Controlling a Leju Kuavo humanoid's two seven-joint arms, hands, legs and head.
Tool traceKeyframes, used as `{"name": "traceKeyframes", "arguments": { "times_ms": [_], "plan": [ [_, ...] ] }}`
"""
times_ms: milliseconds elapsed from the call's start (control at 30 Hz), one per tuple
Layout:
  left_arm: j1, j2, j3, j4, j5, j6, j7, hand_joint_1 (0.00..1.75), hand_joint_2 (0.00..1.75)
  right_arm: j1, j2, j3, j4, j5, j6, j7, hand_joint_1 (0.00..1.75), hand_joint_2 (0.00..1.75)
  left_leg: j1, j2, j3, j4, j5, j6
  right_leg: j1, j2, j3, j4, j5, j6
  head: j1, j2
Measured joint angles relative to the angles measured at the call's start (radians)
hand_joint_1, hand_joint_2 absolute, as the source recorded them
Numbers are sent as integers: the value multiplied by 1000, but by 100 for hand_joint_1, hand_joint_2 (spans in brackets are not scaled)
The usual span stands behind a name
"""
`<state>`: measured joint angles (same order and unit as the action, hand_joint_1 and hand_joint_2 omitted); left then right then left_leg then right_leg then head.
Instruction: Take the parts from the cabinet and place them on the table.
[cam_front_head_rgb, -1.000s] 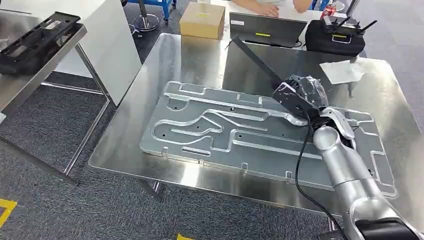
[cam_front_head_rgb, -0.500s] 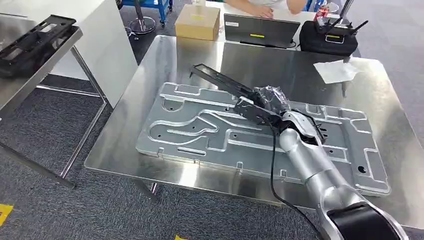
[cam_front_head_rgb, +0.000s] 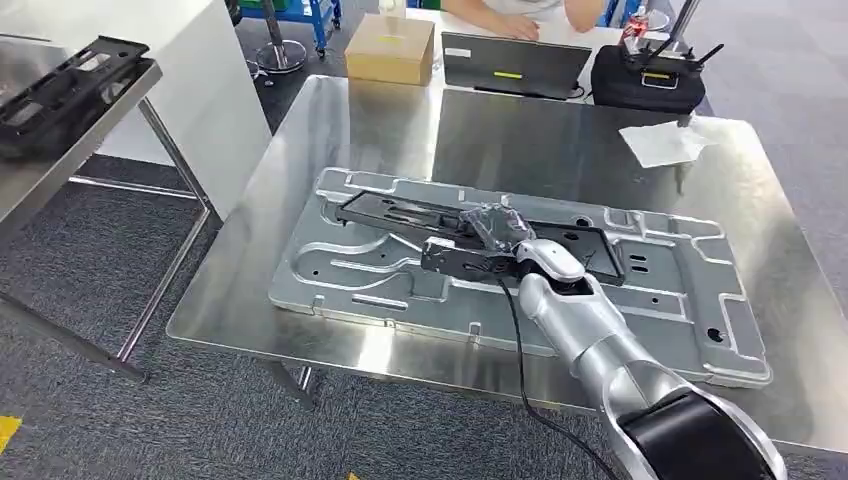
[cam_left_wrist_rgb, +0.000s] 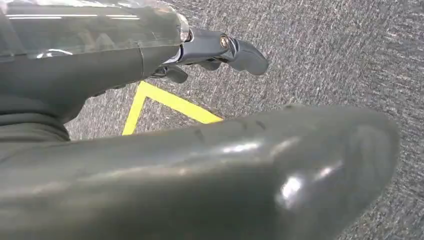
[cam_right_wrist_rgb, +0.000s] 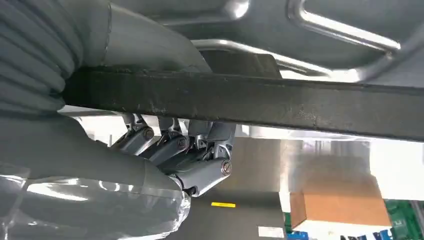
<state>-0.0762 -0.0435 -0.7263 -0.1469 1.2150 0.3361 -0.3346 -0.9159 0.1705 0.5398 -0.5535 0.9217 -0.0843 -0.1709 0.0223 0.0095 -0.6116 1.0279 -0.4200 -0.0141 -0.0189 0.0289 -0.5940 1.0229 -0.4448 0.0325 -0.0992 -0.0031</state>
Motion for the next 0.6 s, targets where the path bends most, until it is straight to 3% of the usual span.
{"name": "traceKeyframes", "arguments": {
  "times_ms": [133, 167, 333, 367, 600],
  "plan": [
    [0, -1, 1, 0, 8, 3, -3, 0, 0, -4, 2, 13, 32, 20, 4, -10, 175, 175, 0, 0, 5, 0, -1, -1, 0, 0, 4, 0, -2, -2, 0, 0],
    [0, -2, 1, 0, 9, 3, -4, 0, 175, -4, 3, 14, 38, 24, 5, -11, 0, 175, 0, 0, 6, 0, -1, -2, 0, 0, 5, 0, -2, -2, 0, 0],
    [2, -5, 1, 0, 10, -2, -16, 0, 175, 20, 6, 24, 72, 35, 37, -21, 0, 175, 0, -2, 5, 0, -1, -1, 0, -3, 6, 0, -2, -3, 0, 0],
    [2, -5, 1, 0, 12, -2, -18, 0, 0, 20, 7, 27, 78, 35, 40, -24, 0, 175, 0, -2, 5, 0, -1, -1, 0, -3, 6, 0, -2, -3, 0, 0],
    [2, -8, 8, 0, 30, -2, -29, 0, 0, 24, 9, 32, 94, 43, 44, -37, 0, 175, 0, -2, 6, 0, -2, -2, 0, -2, 7, 0, -3, -4, 0, 0]
  ]
}}
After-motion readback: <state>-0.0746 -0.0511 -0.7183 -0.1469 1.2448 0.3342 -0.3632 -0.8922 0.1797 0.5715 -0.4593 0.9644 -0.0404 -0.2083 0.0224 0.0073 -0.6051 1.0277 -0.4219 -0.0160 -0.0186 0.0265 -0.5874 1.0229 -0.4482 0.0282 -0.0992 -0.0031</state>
